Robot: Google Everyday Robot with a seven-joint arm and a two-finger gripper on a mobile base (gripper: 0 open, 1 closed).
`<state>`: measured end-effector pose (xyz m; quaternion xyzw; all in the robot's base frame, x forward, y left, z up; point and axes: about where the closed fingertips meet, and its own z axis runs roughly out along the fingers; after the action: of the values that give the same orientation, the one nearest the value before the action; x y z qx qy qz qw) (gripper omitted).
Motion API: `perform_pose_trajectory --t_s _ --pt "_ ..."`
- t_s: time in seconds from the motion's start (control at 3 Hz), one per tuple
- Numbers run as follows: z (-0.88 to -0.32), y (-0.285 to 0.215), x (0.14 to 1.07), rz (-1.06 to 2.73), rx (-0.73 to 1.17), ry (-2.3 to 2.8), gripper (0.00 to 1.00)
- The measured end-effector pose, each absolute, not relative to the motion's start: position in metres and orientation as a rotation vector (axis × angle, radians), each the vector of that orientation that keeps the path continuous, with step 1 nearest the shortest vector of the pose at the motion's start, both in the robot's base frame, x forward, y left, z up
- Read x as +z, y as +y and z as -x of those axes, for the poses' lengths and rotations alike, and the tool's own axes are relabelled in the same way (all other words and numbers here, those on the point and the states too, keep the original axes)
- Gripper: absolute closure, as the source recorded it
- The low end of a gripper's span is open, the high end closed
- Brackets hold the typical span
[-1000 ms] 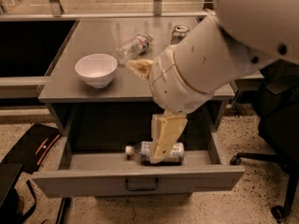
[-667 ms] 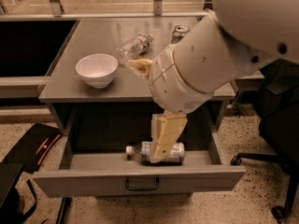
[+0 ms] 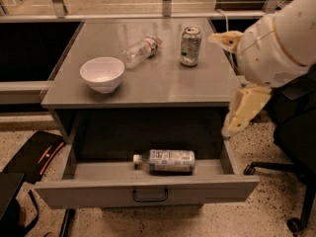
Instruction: Pick blue plastic bottle from top drawer and place on counter
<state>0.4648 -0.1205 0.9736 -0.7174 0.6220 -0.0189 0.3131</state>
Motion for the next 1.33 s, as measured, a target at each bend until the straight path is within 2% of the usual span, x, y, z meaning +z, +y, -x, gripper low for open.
perform_pose_trajectory --t_s 0.33,0.67,1.0,1.33 --pt "-0.465 -0.127 0.98 1.877 -0.068 1.644 0.0" --pt "-0.467 -0.126 0.96 1.876 0.003 1.642 0.0" --pt "-0.457 -0.132 0.91 1.819 0.152 1.665 0.0" --pt "-0.457 -0.132 0.91 1.819 0.152 1.665 0.0"
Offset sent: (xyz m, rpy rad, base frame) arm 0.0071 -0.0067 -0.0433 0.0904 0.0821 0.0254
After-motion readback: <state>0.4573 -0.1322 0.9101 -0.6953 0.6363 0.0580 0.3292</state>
